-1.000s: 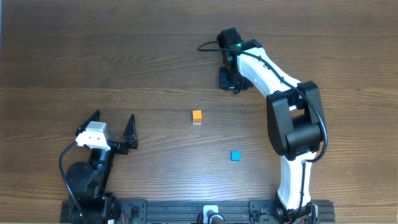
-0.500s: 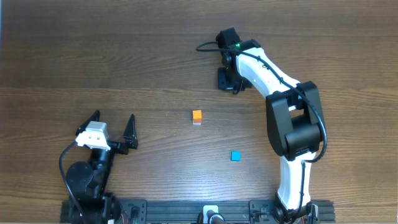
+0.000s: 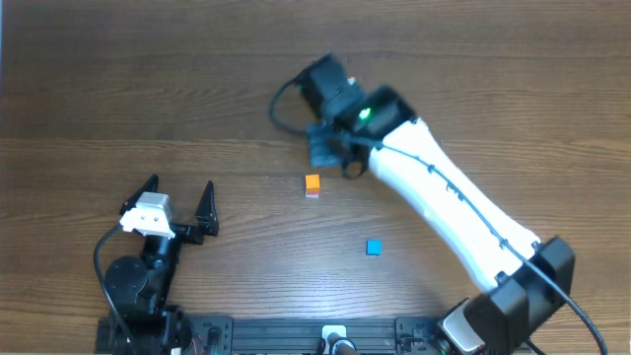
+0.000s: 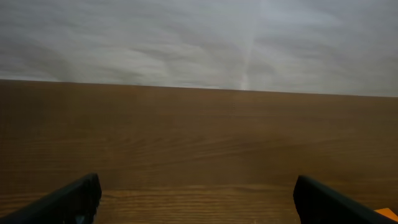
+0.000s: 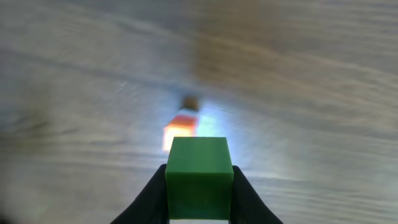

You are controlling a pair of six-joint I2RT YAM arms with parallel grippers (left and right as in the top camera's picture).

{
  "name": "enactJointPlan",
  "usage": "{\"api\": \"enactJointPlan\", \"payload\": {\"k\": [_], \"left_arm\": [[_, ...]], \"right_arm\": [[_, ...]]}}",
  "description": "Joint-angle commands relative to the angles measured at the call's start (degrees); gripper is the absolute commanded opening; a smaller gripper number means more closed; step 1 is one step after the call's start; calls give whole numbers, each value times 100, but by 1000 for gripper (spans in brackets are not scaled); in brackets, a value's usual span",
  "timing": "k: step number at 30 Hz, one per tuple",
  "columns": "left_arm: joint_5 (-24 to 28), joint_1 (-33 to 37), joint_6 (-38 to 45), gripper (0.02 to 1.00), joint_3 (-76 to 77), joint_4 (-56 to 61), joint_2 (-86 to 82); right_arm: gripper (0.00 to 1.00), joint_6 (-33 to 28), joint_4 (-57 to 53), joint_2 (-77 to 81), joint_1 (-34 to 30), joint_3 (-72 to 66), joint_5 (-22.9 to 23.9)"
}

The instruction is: Stack Cubes

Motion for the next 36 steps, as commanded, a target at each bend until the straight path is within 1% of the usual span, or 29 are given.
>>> {"api": "enactJointPlan", "payload": {"k": [1, 3, 12, 19, 22, 28, 36], "left_arm": [[48, -24, 85, 1000, -42, 15, -42], [50, -24, 85, 998, -42, 15, -42], [50, -24, 85, 1000, -42, 15, -42], [48, -24, 85, 1000, -42, 13, -42], [48, -24, 85, 1000, -42, 15, -42], [48, -24, 85, 1000, -42, 15, -42], [48, -24, 85, 996, -42, 15, -42]], "right_arm": [[51, 697, -81, 282, 560, 15, 203], [49, 791, -79, 501, 595, 15, 203], [36, 833, -81, 1075, 496, 15, 107], [29, 857, -162, 1104, 518, 7, 94], [31, 960, -160, 1113, 511, -85, 96], [31, 984, 76, 1113, 511, -295, -44], [29, 1029, 168, 1113, 518, -321, -44]]}}
